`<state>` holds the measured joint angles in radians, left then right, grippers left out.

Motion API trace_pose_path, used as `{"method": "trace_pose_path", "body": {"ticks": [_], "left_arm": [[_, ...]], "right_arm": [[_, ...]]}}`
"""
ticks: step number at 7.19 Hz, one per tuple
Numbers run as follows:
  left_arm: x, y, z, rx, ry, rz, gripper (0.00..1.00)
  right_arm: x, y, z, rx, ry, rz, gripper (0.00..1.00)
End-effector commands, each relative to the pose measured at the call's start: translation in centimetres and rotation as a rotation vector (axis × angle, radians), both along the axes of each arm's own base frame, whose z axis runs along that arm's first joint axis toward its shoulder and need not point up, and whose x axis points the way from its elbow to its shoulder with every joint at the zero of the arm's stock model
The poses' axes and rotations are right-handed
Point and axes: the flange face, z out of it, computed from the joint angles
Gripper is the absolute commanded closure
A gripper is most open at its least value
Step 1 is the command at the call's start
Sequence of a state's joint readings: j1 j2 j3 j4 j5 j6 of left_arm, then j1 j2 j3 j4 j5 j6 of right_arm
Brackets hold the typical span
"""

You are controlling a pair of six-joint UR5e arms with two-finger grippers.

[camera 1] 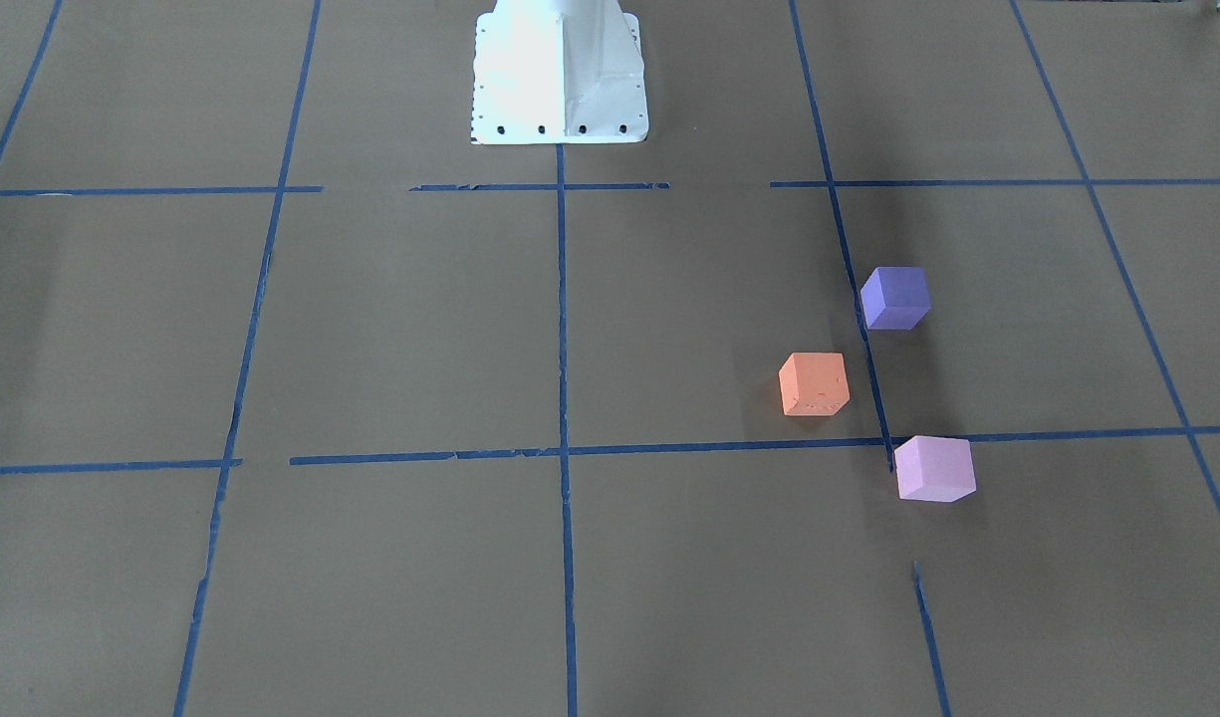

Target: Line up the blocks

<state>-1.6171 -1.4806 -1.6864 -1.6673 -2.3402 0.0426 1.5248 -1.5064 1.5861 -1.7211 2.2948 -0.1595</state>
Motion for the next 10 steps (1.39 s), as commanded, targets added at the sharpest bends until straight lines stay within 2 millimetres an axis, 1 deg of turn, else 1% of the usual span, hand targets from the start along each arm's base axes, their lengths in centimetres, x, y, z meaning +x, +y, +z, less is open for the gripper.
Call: {"method": "trace_pose_path", "body": {"ticks": [1, 2, 4, 5, 6, 8, 10], "left_arm": [[1.9, 0.5, 0.6, -0.105, 0.075, 0.034, 0.00], [2.2, 0.6, 0.6, -0.123, 0.094, 0.040, 0.00], [4.1, 0.0, 0.1, -0.113, 0.080, 0.082, 0.00], [4.3, -0.2, -0.9, -0.103, 0.082, 0.077, 0.00], [5.6, -0.5, -2.4, -0.112, 0.084, 0.074, 0.00], [8.9, -3.1, -6.9, -0.102, 0.094, 0.068, 0.00], [14.1, -5.2, -11.8, -0.111, 0.110, 0.073, 0.00]], "right_arm": [[0.0, 0.0, 0.0, 0.000, 0.000, 0.000, 0.00], [0.0, 0.0, 0.0, 0.000, 0.000, 0.000, 0.00], [0.0, 0.0, 0.0, 0.000, 0.000, 0.000, 0.00], [0.0, 0.0, 0.0, 0.000, 0.000, 0.000, 0.00], [0.0, 0.0, 0.0, 0.000, 0.000, 0.000, 0.00], [0.0, 0.0, 0.0, 0.000, 0.000, 0.000, 0.00], [0.0, 0.0, 0.0, 0.000, 0.000, 0.000, 0.00]]}}
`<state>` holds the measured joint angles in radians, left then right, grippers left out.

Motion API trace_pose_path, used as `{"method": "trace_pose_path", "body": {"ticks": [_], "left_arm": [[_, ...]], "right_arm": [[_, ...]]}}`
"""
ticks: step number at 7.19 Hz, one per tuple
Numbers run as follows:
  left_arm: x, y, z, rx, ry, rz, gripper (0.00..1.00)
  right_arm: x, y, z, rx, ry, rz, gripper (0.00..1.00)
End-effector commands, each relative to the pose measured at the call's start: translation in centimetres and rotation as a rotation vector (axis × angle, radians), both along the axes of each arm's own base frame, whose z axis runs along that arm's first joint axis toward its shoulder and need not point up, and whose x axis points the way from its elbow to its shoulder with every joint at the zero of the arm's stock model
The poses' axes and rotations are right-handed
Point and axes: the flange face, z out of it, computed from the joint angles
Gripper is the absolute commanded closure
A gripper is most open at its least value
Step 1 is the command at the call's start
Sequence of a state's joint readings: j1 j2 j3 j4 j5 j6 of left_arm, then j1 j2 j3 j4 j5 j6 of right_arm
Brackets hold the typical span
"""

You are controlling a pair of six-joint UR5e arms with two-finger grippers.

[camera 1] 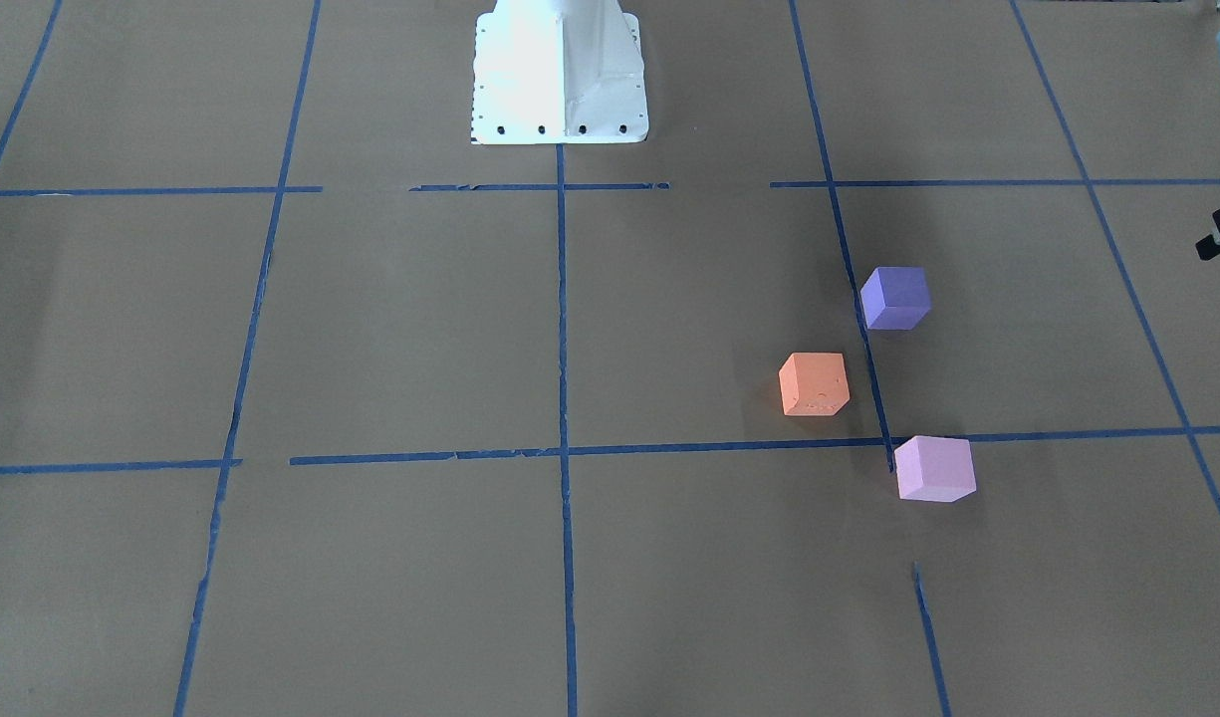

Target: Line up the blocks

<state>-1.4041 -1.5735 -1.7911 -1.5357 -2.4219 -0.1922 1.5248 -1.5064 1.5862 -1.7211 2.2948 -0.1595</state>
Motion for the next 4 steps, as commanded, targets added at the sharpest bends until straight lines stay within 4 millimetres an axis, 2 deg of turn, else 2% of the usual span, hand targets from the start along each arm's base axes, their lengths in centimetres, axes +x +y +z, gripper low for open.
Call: {"method": "trace_pose_path", "body": {"ticks": [1, 2, 4], "left_arm": [[6.1, -2.4, -5.5, 0.006, 0.022, 0.022, 0.00], [10.0, -3.5, -8.5, 0.038, 0.015, 0.055, 0.00], [20.2, -6.5, -15.7, 0.058, -0.015, 0.063, 0.00]], "right_arm": [[0.0, 0.0, 0.0, 0.000, 0.000, 0.000, 0.00], [0.0, 0.0, 0.0, 0.000, 0.000, 0.000, 0.00], [0.0, 0.0, 0.0, 0.000, 0.000, 0.000, 0.00]]}}
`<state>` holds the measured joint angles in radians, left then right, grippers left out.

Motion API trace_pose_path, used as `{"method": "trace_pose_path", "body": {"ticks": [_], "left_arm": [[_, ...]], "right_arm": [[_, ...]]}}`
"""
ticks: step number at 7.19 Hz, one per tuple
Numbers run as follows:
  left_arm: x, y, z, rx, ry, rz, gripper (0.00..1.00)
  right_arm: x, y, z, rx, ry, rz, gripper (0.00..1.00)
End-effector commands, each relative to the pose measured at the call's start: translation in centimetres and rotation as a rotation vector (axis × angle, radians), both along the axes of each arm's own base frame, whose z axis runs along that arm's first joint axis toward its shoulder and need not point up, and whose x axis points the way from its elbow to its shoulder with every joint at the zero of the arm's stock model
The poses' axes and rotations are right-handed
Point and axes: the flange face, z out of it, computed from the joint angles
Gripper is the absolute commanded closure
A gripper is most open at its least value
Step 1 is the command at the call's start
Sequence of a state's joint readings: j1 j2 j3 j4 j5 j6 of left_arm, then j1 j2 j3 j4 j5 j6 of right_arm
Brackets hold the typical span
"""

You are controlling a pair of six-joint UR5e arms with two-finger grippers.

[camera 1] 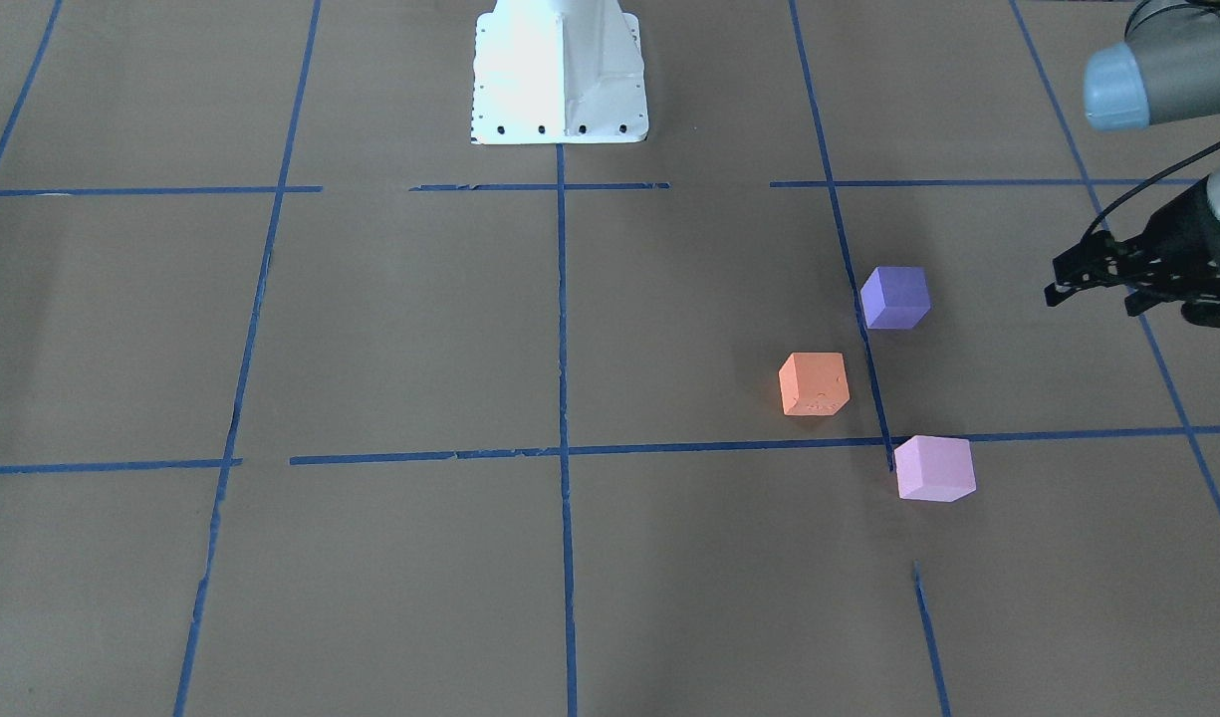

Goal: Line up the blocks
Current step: 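Move the left gripper down over the orange cube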

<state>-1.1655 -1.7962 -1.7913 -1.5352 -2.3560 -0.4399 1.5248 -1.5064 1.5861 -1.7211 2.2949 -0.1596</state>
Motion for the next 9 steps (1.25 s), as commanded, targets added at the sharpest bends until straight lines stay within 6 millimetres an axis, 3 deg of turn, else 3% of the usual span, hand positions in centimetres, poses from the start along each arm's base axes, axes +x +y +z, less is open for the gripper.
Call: {"method": "trace_pose_path", "body": {"ticks": [1, 2, 3, 6, 8, 9], "left_arm": [[10.0, -1.0, -6.6, -0.006, 0.007, 0.005, 0.00], [13.4, -0.5, -9.2, -0.002, 0.049, 0.010, 0.00], [15.8, 0.0, -8.6, 0.007, 0.078, 0.015, 0.00], [16.9, -1.2, -7.3, -0.108, 0.062, -0.085, 0.00], [18.8, -1.5, -7.5, -0.111, 0.044, -0.091, 0.00], [20.6, -2.1, -7.9, -0.148, 0.038, -0.102, 0.00]], "right_arm": [[0.0, 0.0, 0.0, 0.000, 0.000, 0.000, 0.00], [0.0, 0.0, 0.0, 0.000, 0.000, 0.000, 0.00], [0.0, 0.0, 0.0, 0.000, 0.000, 0.000, 0.00], [0.0, 0.0, 0.0, 0.000, 0.000, 0.000, 0.00], [0.0, 0.0, 0.0, 0.000, 0.000, 0.000, 0.00], [0.0, 0.0, 0.0, 0.000, 0.000, 0.000, 0.00]]}}
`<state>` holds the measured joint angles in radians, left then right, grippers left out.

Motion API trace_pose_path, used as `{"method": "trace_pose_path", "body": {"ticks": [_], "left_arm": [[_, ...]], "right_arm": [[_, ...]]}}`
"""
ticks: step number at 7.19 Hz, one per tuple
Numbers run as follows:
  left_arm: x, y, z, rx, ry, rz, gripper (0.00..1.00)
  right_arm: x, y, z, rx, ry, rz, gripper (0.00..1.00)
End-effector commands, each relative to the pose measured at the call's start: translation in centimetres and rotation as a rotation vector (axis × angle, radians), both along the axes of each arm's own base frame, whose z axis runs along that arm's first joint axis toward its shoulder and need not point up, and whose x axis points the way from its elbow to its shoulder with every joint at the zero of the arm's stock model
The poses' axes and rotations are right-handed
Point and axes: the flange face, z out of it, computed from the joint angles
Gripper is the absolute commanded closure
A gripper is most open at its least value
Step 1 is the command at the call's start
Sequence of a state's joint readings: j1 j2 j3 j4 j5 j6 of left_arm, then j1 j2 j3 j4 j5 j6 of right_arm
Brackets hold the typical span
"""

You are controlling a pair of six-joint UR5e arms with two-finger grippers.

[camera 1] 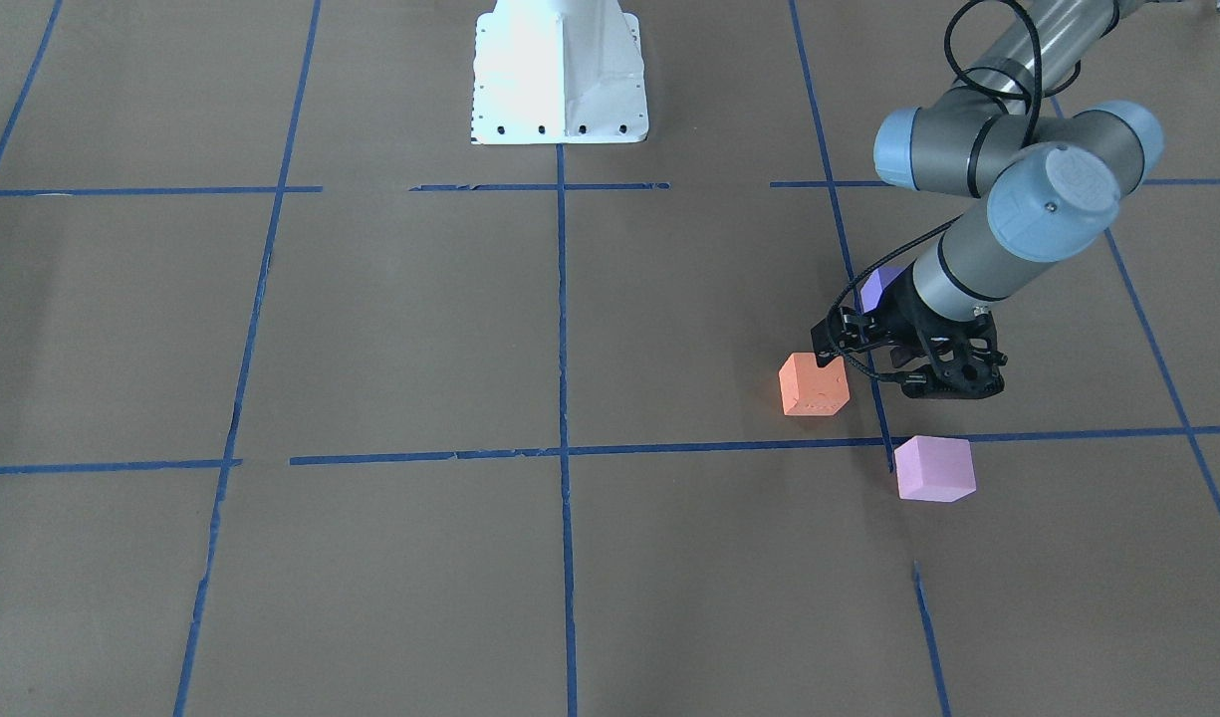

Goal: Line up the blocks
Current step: 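Move the left gripper down over the orange cube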

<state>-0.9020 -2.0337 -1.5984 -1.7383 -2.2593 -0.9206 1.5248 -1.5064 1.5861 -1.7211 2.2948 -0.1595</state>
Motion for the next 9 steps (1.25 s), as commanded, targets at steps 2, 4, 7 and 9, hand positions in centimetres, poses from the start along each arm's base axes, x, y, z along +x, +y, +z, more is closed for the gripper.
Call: {"method": "trace_pose_path", "body": {"ticks": [2, 4, 7, 9], "left_arm": [[3.4, -0.2, 0.7, -0.112, -0.020, -0.041, 0.00], [4.2, 0.2, 1.3, -0.136, -0.024, -0.046, 0.00], [7.5, 2.3, 2.6, -0.101, -0.019, 0.012, 0.00], [7.4, 2.1, 3.0, -0.055, -0.033, 0.035, 0.01]], "right_arm": [[0.0, 0.0, 0.0, 0.000, 0.000, 0.000, 0.00], [0.0, 0.0, 0.0, 0.000, 0.000, 0.000, 0.00], [0.0, 0.0, 0.0, 0.000, 0.000, 0.000, 0.00], [0.0, 0.0, 0.0, 0.000, 0.000, 0.000, 0.00]]}}
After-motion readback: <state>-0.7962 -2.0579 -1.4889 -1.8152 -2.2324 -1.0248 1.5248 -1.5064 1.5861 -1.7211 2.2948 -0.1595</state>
